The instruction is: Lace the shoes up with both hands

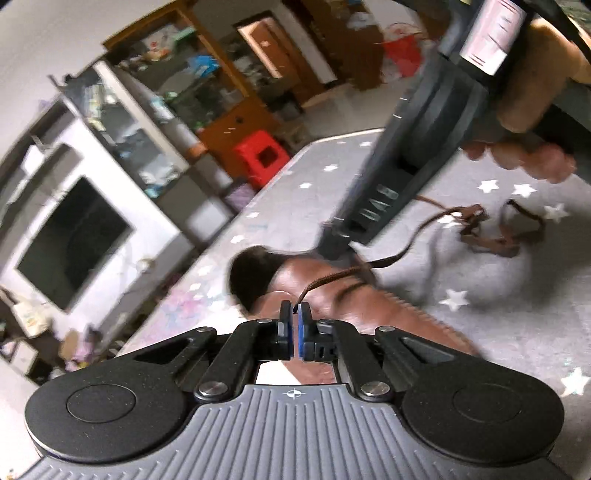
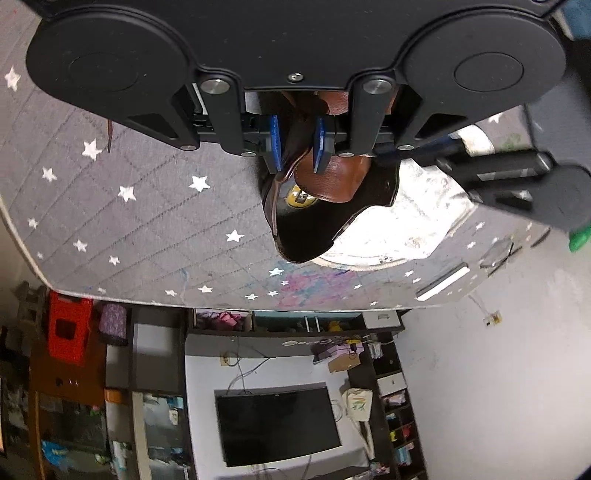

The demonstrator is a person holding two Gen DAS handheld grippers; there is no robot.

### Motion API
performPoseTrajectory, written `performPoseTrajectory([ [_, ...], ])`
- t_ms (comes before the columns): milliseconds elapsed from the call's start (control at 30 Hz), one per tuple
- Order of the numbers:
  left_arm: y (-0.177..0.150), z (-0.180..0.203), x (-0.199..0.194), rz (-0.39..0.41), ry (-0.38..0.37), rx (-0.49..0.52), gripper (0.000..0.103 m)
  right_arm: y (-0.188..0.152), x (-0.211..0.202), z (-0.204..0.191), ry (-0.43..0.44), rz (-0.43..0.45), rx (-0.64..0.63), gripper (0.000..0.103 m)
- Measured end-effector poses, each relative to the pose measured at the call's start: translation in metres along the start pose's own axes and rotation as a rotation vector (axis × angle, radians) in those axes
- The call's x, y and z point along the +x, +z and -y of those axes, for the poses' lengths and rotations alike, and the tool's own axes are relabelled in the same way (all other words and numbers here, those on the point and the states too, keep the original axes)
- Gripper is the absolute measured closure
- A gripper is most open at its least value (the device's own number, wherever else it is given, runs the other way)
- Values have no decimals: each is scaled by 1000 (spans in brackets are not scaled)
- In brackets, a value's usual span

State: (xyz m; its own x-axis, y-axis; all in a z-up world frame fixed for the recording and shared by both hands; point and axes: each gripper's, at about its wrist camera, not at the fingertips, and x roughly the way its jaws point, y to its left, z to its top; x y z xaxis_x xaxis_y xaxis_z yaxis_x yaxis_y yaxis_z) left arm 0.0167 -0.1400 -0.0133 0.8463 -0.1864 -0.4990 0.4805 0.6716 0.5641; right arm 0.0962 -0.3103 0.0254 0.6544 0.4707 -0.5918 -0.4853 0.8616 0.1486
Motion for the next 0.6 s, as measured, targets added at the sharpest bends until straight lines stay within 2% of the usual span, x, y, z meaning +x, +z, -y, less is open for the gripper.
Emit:
performPoseTrajectory([
  [100,-5,-7,-4,-14,5,-29,101,0,0,-8,1,8,-61,84],
  [367,-7,-15,-16,-1,9,-54,101,-13,-9,-46,1,84,-354,84],
  [467,-6,-13,-18,4,7,-48,101,-17,-7,-57,33,62,-429,84],
  [600,-7,-11,-18,1,2,-42,101,-21,4,-62,6,52,-509,84],
])
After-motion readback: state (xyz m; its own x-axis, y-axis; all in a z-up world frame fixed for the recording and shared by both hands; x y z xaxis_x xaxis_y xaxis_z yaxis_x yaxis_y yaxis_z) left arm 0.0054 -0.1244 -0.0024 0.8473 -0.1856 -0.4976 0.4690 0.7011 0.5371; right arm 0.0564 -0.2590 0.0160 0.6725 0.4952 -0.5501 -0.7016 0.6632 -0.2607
